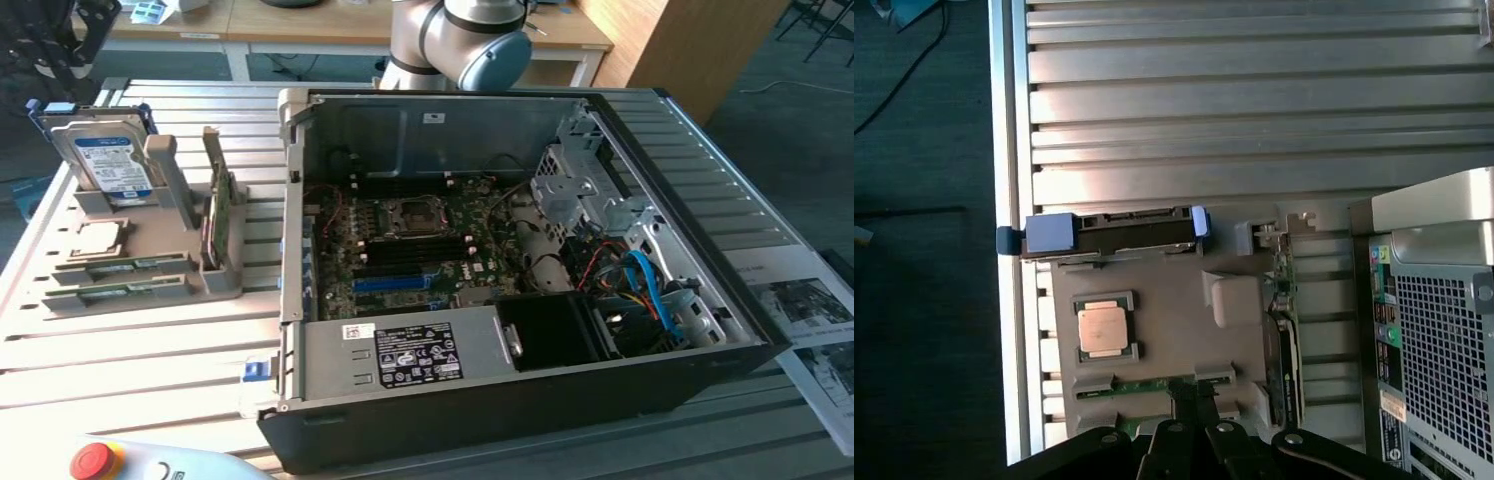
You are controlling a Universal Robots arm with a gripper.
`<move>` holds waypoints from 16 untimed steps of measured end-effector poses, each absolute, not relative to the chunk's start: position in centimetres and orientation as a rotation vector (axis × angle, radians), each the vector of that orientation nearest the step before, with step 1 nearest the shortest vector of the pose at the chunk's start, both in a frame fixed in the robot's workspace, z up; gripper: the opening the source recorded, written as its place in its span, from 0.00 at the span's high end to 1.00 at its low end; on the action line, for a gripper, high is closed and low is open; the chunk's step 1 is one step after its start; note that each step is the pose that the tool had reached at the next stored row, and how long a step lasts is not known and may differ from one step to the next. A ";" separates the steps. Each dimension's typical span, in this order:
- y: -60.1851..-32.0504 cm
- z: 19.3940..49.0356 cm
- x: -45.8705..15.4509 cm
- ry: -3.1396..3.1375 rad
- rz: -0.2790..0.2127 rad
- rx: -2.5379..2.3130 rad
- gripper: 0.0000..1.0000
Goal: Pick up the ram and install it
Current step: 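Reach for the ram, then pick up the ram and move it above insertion slot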
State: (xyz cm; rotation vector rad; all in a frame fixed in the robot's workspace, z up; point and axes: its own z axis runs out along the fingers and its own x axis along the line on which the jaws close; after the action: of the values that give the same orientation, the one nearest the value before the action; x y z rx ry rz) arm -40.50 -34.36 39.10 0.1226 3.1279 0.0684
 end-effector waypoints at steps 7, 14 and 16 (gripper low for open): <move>-34.4 39.1 -40.5 3.128 0.069 0.123 0.89; -34.4 39.1 -40.5 3.128 0.068 0.123 0.89; -34.4 39.1 -40.5 3.128 0.068 0.123 0.89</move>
State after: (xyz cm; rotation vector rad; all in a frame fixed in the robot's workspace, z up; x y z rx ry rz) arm -40.51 -34.39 39.10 0.1227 3.1279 0.0684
